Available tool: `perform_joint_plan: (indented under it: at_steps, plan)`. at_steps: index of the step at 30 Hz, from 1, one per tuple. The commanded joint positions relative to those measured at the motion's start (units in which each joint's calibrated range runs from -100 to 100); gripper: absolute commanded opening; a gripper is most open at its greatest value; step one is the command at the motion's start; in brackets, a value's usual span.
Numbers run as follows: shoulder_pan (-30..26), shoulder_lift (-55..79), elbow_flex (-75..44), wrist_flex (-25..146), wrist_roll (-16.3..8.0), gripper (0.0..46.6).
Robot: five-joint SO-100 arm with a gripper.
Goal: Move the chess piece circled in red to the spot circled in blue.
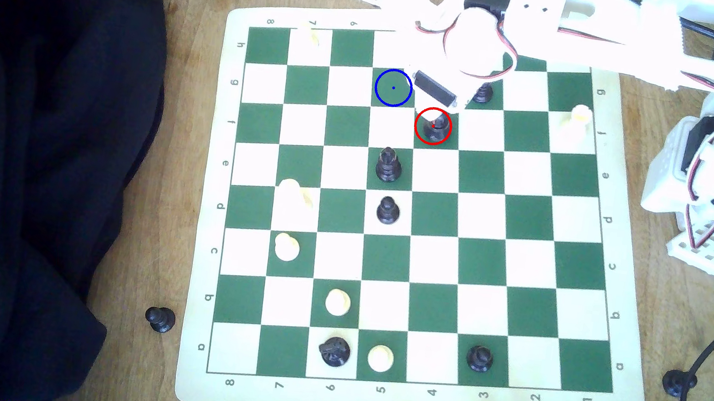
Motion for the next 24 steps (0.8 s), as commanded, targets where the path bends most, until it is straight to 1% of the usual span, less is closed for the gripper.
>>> perform_joint_plan:
  at_steps: [1, 7, 8, 10, 24]
  plan:
    - [-1.1, -1.1, -14.3, 8.1, 0.2, 1.5]
    - [0.0, 1.1, -21.7, 11.1, 0.3, 1.3]
    - [1.1, 3.3, -24.8, 11.8, 0.9, 1.3]
    - [2.0, 4.8, -26.4, 11.8, 1.3, 1.1]
    - [4.3, 14.0, -28.9, 3.8, 1.6, 0.9]
